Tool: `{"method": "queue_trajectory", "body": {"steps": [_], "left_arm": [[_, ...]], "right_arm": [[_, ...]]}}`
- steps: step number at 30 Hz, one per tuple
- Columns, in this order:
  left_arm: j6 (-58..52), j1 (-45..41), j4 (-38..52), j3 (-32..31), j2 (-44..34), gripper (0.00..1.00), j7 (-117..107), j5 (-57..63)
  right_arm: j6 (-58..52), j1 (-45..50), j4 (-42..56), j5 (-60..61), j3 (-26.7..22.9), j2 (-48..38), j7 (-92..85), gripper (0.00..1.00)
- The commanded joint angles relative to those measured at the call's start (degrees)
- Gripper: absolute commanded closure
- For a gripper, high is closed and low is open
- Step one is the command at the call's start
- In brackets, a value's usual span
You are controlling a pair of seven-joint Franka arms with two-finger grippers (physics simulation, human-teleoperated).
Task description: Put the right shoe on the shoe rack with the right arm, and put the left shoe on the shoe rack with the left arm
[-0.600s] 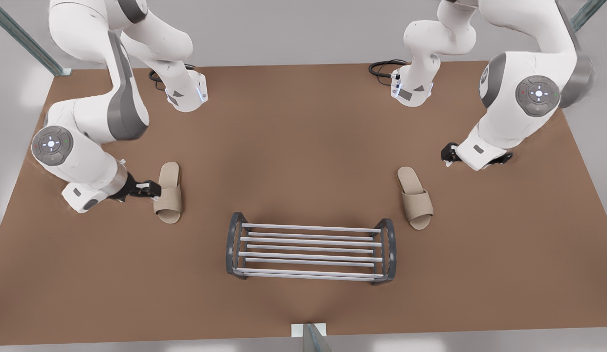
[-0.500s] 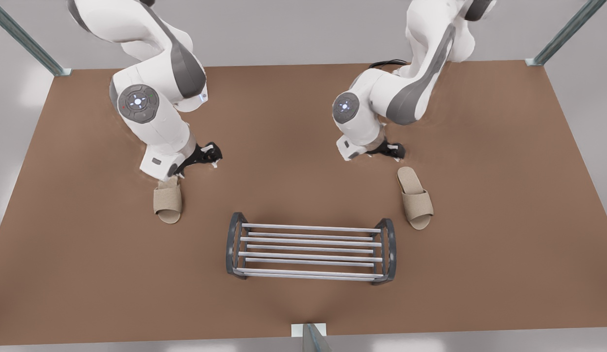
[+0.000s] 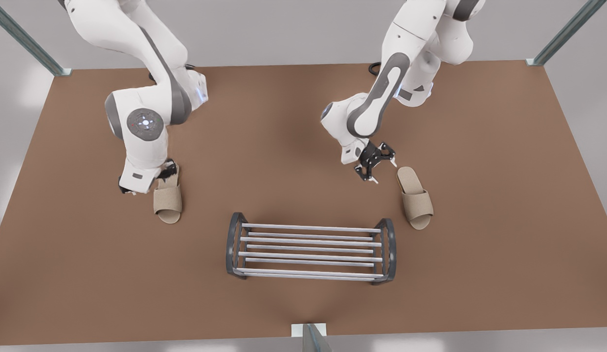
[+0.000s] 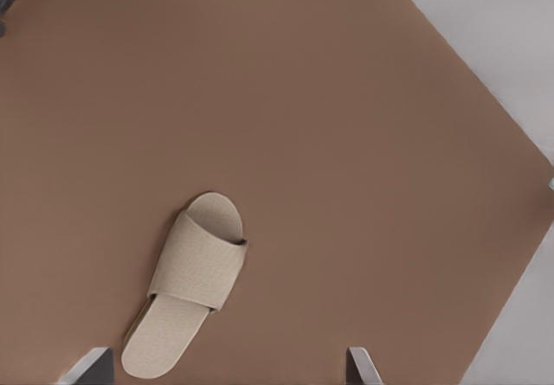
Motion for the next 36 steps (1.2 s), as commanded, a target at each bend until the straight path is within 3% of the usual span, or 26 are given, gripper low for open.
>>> {"method": "queue_trajectory", "body": {"steps": [1,5,7,8,9,12,14,16,18,20,27,32,36], "left_arm": [[13.62,-0.01,-2.58,0.98,-0.15,0.00,-79.33,13.40],[14.15,-0.10,-9.87,2.04,-1.56,0.00,-79.16,26.67],[14.06,-0.10,-11.54,2.74,-1.21,0.00,-79.16,35.20],[14.06,-0.10,-12.16,3.97,-0.59,0.00,-79.16,37.84],[13.97,-0.10,-12.33,5.55,0.20,0.00,-79.16,39.42],[12.22,-0.01,-13.21,8.19,2.84,0.00,-79.33,41.88],[11.34,-0.10,-13.21,8.36,5.21,0.00,-80.39,41.97],[10.99,-0.10,-13.21,9.42,6.53,0.00,-80.65,42.06],[10.20,-0.10,-13.30,9.68,7.41,0.00,-80.74,42.06],[10.11,0.08,-13.39,10.03,9.34,0.00,-80.74,43.64],[10.11,0.78,-13.12,10.12,10.57,0.00,-81.35,53.48],[10.11,3.24,-12.25,10.47,11.54,0.00,-81.62,56.65],[10.11,4.03,-9.96,10.83,13.65,0.00,-81.53,57.35]], "right_arm": [[14.28,-8.06,-0.47,-0.54,2.66,1.19,-55.69,0.00],[29.22,-21.59,-0.90,-5.53,5.20,18.33,-82.32,0.00],[34.24,-33.90,-8.02,-29.61,21.20,30.46,-81.80,0.00],[33.80,-34.34,-9.34,-38.84,25.24,34.85,-81.98,0.00],[33.97,-35.66,-12.76,-49.65,28.50,38.98,-81.80,0.00],[37.75,-37.94,-22.87,-81.46,31.84,50.32,-79.78,0.00],[41.09,-39.00,-27.80,-96.60,30.96,56.30,-84.77,0.00],[42.85,-39.08,-27.19,-96.60,26.57,61.13,-93.40,0.00],[43.11,-39.61,-27.89,-96.87,25.16,62.46,-100.15,0.00],[54.01,-39.00,-26.75,-106.44,18.92,61.49,-106.94,0.00],[52.17,-35.92,-26.83,-107.76,18.66,56.83,-104.31,0.00],[50.50,-37.51,-31.58,-107.94,16.20,54.19,-103.86,0.00],[42.50,-41.81,-39.57,-117.17,15.49,56.30,-103.51,0.00]]}}
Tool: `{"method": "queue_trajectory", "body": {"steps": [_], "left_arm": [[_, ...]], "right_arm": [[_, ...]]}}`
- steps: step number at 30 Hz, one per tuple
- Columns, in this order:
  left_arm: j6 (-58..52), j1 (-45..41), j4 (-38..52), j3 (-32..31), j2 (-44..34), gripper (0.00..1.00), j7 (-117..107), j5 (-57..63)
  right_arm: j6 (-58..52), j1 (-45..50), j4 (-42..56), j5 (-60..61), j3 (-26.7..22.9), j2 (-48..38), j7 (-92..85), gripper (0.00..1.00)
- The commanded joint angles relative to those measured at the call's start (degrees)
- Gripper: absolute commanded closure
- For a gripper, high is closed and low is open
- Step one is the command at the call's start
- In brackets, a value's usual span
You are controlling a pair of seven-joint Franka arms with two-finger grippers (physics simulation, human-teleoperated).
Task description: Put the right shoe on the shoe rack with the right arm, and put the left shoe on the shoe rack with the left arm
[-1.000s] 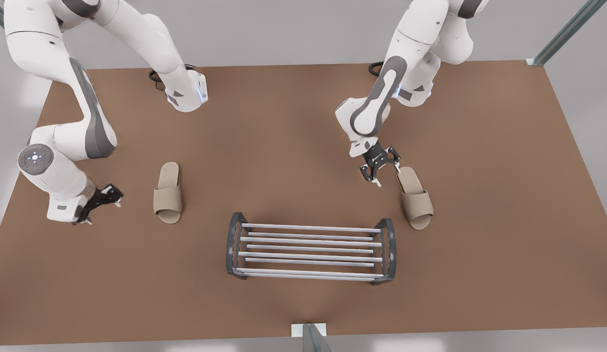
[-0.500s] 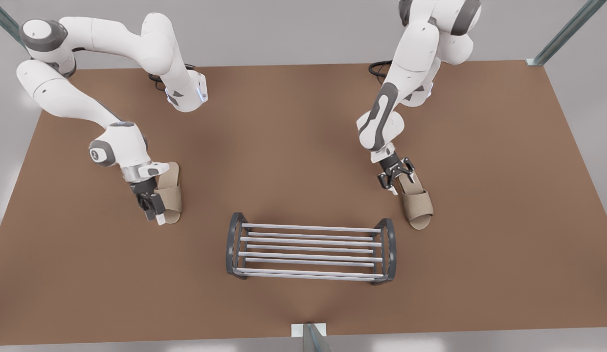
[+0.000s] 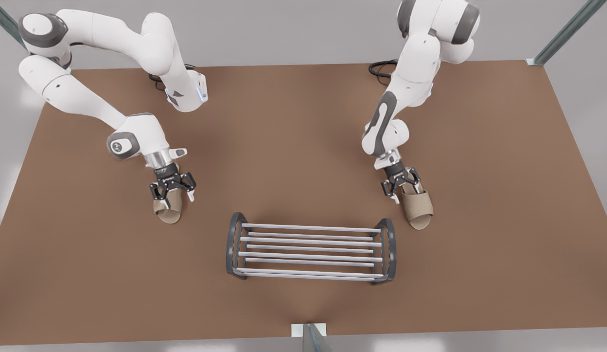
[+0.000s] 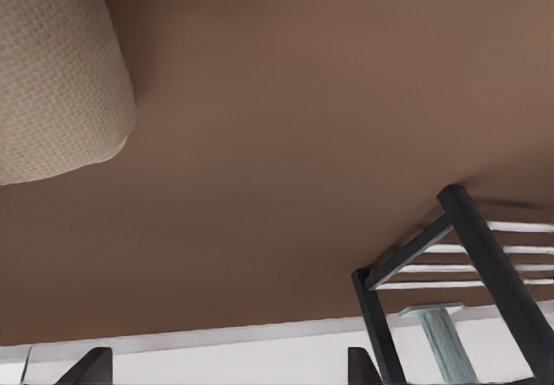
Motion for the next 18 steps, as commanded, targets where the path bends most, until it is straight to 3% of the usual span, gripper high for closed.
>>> {"method": "queue_trajectory", "body": {"steps": [1,11,18], "left_arm": [[-0.10,0.58,0.58,0.07,0.55,0.00,-27.00,1.11],[-0.01,1.46,3.57,0.07,2.75,0.00,-27.09,2.78],[-0.01,1.54,4.45,0.24,3.89,0.00,-27.09,3.92]], "right_arm": [[-5.49,-2.44,-3.61,-6.24,-0.16,0.49,-16.99,0.00],[-8.48,-11.41,-12.75,-16.53,-5.61,2.34,-9.87,0.00],[-8.74,-13.44,-14.77,-16.53,-5.61,2.17,-9.96,0.00]]}}
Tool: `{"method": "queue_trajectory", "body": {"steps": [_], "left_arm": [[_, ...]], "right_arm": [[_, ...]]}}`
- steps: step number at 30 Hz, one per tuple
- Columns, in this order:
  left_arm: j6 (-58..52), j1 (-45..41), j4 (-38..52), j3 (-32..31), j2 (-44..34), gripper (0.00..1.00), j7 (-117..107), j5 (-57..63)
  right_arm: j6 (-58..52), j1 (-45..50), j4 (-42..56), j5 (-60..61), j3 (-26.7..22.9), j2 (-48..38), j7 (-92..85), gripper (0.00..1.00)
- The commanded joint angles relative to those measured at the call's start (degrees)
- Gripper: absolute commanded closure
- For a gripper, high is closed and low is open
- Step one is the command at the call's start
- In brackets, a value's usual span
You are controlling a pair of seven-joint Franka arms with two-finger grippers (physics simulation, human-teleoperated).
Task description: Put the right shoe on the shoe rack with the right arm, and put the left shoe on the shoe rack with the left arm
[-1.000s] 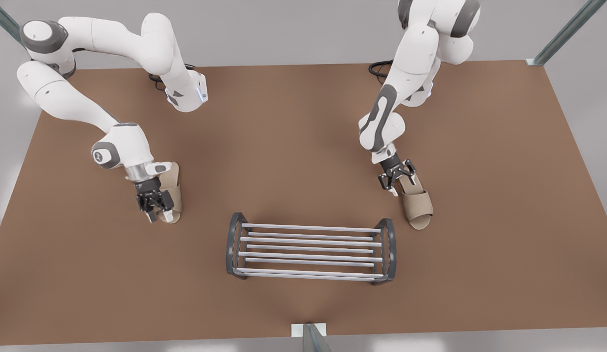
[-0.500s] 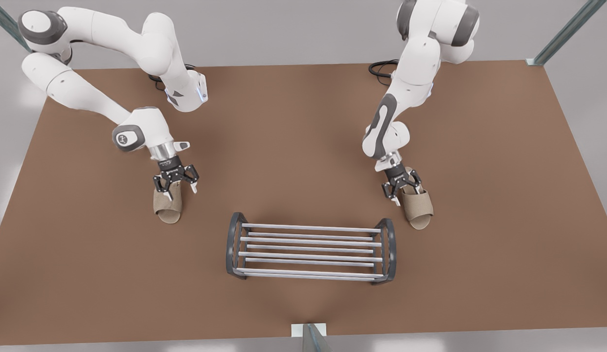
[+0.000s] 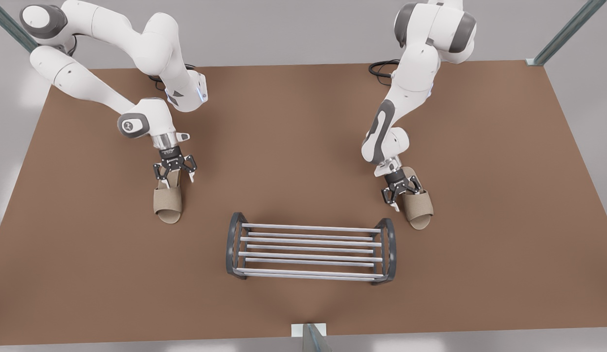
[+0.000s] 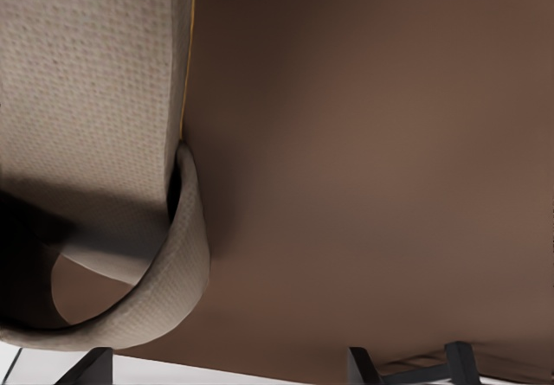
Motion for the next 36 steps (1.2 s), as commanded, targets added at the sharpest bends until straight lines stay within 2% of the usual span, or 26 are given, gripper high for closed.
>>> {"method": "queue_trajectory", "body": {"steps": [1,15,18,19,23,25,26,28,29,32,36], "left_arm": [[0.04,0.80,0.63,0.03,-0.02,0.00,-27.00,1.21],[-0.66,0.53,0.80,0.21,-1.17,0.00,-26.48,1.21],[-0.66,0.53,0.80,0.30,-1.26,0.27,-26.57,1.21],[-0.66,0.53,0.80,0.30,-1.34,0.31,-26.48,1.21],[-0.58,0.45,0.72,0.30,-2.22,0.38,-26.30,1.21],[-0.49,0.45,0.72,0.30,-3.01,0.50,-25.95,1.21],[-0.40,0.45,0.72,0.30,-3.10,0.51,-25.95,1.21],[-0.05,0.45,0.72,0.30,-3.36,0.62,-25.86,1.21],[0.13,0.45,0.72,0.30,-3.63,0.63,-25.86,1.30],[1.36,0.45,0.72,0.30,-5.21,0.78,-25.42,1.30],[6.71,0.53,0.80,0.39,-9.34,0.79,-24.98,1.30]], "right_arm": [[-0.70,-0.28,-0.31,-0.31,0.00,-0.03,-3.29,0.00],[-0.70,-1.34,-0.48,-0.40,-3.51,0.15,-3.11,0.00],[-0.61,-1.34,-0.04,-0.40,-3.95,0.15,-3.11,0.00],[-0.61,-1.25,0.13,-0.48,-4.30,0.24,-3.11,0.00],[-0.61,-0.55,1.18,-0.48,-4.30,0.76,-3.11,0.00],[-0.61,-0.28,1.89,-0.48,-4.30,0.85,-3.11,0.00],[-0.52,0.07,2.15,-0.48,-4.30,0.85,-3.11,0.00],[-0.35,0.60,2.77,-0.48,-4.21,0.94,-3.11,0.00],[-0.35,0.95,3.03,-0.48,-4.21,0.94,-3.11,0.00],[-0.35,2.53,4.35,-0.40,-4.21,1.20,-3.11,0.00],[-0.26,3.50,5.76,-0.40,-4.21,1.82,-3.11,0.00]]}}
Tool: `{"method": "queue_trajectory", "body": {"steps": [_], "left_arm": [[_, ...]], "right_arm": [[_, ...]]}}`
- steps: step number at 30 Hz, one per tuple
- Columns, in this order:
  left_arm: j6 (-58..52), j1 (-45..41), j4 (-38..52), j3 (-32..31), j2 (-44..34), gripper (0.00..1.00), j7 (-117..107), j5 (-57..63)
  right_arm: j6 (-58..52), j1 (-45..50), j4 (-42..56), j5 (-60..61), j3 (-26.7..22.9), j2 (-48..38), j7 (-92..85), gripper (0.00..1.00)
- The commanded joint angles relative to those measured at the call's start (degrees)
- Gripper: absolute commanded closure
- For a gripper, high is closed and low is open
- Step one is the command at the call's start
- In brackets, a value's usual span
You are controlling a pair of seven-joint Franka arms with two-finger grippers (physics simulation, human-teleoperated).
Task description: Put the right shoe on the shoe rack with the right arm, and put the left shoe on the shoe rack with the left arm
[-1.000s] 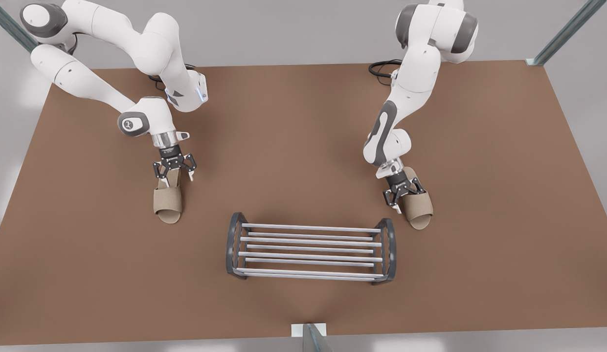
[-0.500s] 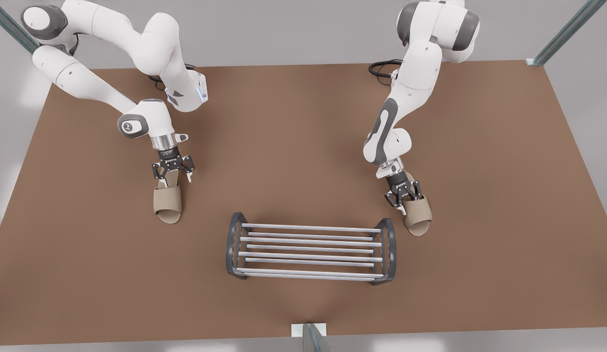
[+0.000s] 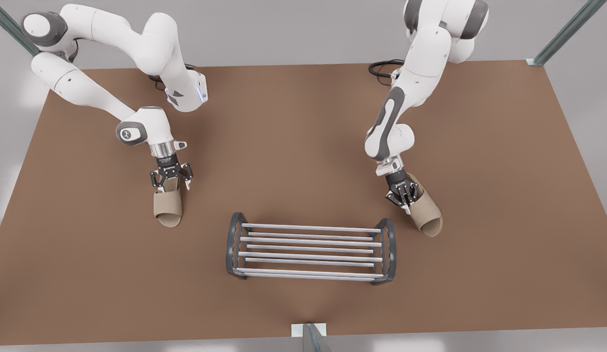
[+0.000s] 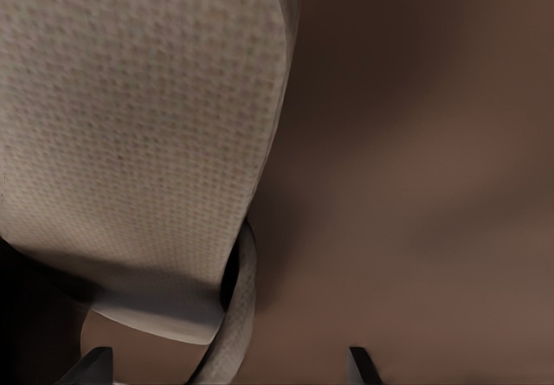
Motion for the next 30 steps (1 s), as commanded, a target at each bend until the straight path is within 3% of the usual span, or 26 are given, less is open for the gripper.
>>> {"method": "queue_trajectory", "body": {"steps": [1,8,12,16,21,24,30], "left_arm": [[5.90,0.01,-0.03,0.03,-3.19,0.79,-25.33,0.39],[32.62,0.01,2.07,9.96,-28.25,0.79,-20.15,0.47],[48.70,-3.49,13.23,9.35,-29.49,0.79,-20.06,0.12],[51.52,-12.91,26.59,9.26,-21.76,0.79,-20.15,-8.92],[51.44,-14.05,42.85,9.26,-2.69,0.79,-20.06,-16.21],[51.44,-10.10,45.14,9.26,4.17,0.79,-19.89,-17.28],[51.61,-5.18,46.63,9.26,9.54,0.79,-19.36,-17.10]], "right_arm": [[0.02,0.43,0.44,-0.01,0.02,0.14,-0.31,0.00],[-0.07,1.40,0.88,-0.01,0.02,0.15,-0.31,0.00],[-0.07,1.40,1.24,-0.01,-0.07,1.72,-0.31,0.00],[-0.07,1.57,1.76,-0.10,-0.86,2.34,-0.31,0.00],[0.02,2.80,3.34,-0.10,-0.86,3.40,-0.31,0.00],[0.02,3.24,3.87,-0.10,-1.12,3.66,-0.31,0.00],[0.02,5.00,5.45,-0.10,-1.30,4.28,-0.31,0.00]]}}
